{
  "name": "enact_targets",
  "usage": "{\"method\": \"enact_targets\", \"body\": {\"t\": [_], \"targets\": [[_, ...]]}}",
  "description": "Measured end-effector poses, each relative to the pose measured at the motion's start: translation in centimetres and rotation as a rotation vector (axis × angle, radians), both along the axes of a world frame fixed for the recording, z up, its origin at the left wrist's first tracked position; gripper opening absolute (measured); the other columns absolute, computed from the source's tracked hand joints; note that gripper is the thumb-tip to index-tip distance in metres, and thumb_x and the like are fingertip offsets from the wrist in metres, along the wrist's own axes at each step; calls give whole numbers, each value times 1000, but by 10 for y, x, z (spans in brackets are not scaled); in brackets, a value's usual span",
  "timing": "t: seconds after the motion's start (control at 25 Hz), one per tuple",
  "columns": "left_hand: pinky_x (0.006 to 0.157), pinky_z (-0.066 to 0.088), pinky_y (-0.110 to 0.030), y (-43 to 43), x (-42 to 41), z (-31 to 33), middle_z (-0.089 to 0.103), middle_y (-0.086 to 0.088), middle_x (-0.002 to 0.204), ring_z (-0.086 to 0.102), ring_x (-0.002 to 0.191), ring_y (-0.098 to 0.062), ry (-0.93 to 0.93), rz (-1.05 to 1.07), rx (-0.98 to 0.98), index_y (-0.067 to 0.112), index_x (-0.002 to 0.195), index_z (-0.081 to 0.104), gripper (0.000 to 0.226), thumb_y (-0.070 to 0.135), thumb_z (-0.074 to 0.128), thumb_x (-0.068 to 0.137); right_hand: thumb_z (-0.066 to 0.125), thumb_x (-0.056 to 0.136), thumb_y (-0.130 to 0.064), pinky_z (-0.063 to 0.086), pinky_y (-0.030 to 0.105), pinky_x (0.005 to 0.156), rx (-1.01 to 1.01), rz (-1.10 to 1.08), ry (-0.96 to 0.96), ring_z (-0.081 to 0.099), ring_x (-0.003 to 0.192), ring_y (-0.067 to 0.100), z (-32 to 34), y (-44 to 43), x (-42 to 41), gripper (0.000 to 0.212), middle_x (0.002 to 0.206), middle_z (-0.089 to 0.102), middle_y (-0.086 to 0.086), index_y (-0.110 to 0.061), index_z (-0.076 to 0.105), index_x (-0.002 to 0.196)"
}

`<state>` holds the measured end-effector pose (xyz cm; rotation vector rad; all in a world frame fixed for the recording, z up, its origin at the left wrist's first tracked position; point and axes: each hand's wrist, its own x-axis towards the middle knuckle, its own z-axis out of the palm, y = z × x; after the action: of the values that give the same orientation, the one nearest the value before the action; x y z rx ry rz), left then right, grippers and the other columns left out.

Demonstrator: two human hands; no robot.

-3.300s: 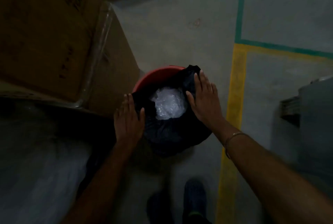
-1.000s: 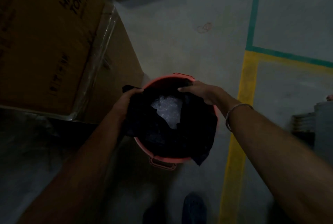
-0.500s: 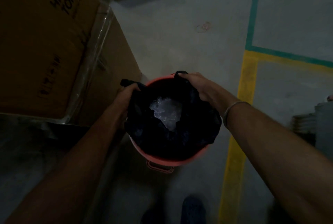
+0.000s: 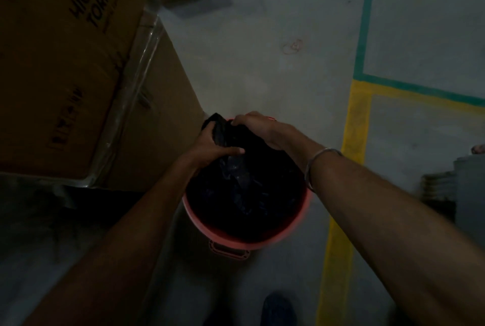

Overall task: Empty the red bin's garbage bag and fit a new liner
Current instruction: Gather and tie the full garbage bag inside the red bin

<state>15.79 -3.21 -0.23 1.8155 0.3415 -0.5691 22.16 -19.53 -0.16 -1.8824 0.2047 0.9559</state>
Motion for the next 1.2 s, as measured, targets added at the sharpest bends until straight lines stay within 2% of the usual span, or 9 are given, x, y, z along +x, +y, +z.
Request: {"method": "enact_targets", "body": {"t": [0.2, 0.28, 0.4, 0.56, 0.68, 0.84, 1.0, 1.08, 1.2], "targets": [[93, 56, -38, 0, 11, -10, 71, -9, 103, 69, 102, -27, -41, 267, 54, 14, 118, 69, 31, 10, 70, 87, 66, 82, -53, 49, 19, 76, 51, 2, -425, 63, 79, -8, -8, -23, -20, 30, 88, 69, -22, -30, 66, 102], [77, 58, -25, 6, 13, -11, 70, -9, 100, 69, 87, -21, -6, 280, 40, 8, 122, 67, 34, 10, 70, 88, 70, 73, -70, 49, 14, 90, 1, 183, -475, 59, 106, -13, -12, -37, -39, 62, 117, 63, -29, -42, 52, 126], [56, 54, -13, 0, 12, -5, 69, -7, 93, 65, 70, -12, 20, 307, -17, 4, 123, 66, 35, 10, 69, 88, 79, 76, -47, 37, 34, 114, -163, 455, -322, 44, 138, 20, -29, -44, -53, 108, 153, 42, 5, -22, 12, 157], [97, 54, -39, -5, 4, 9, 70, -8, 113, 66, 108, -27, 49, 445, -202, 11, 125, 64, 61, 52, 72, 81, 55, 95, -15, 45, 38, 100, -275, 464, -412, 59, 119, 35, -31, -32, -43, 44, 133, 61, 19, -8, 53, 139], [100, 46, -37, 15, -32, 5, 53, 3, 142, 54, 124, -18, -73, 363, 187, 34, 146, 35, 107, 92, 56, 58, 56, 96, -20, 47, 39, 100, -207, 304, -464, 61, 116, 32, -32, -41, -39, 36, 130, 65, 14, -14, 61, 131], [111, 41, -42, 5, -70, -20, 43, 1, 152, 46, 135, -18, -80, 139, 296, 33, 151, 20, 119, 69, 82, 56, 57, 92, -38, 43, 38, 108, -107, 159, -391, 58, 123, 21, -41, -54, -34, 40, 135, 62, 1, -24, 63, 130], [103, 47, -38, 1, -36, -33, 63, -11, 132, 60, 120, -28, -101, 138, 279, 18, 132, 57, 48, 31, 63, 86, 52, 81, -43, 42, 1, 81, -43, -18, -432, 55, 91, -25, -36, -63, -45, 29, 98, 62, -41, -60, 62, 102], [98, 49, -37, 6, -19, -35, 63, -19, 128, 61, 115, -31, 18, 287, 184, 6, 128, 60, 35, 19, 53, 96, 46, 80, -40, 40, 11, 57, -165, -130, -497, 59, 72, -4, -31, -69, -62, 20, 76, 63, -24, -46, 63, 87], [102, 50, -45, 12, -1, -26, 61, -21, 129, 61, 114, -35, 115, 465, 140, 1, 131, 57, 40, 20, 48, 97, 42, 77, -46, 33, 25, 56, -267, -223, -611, 54, 63, 18, -26, -74, -107, 35, 67, 60, -4, -18, 62, 77]]}}
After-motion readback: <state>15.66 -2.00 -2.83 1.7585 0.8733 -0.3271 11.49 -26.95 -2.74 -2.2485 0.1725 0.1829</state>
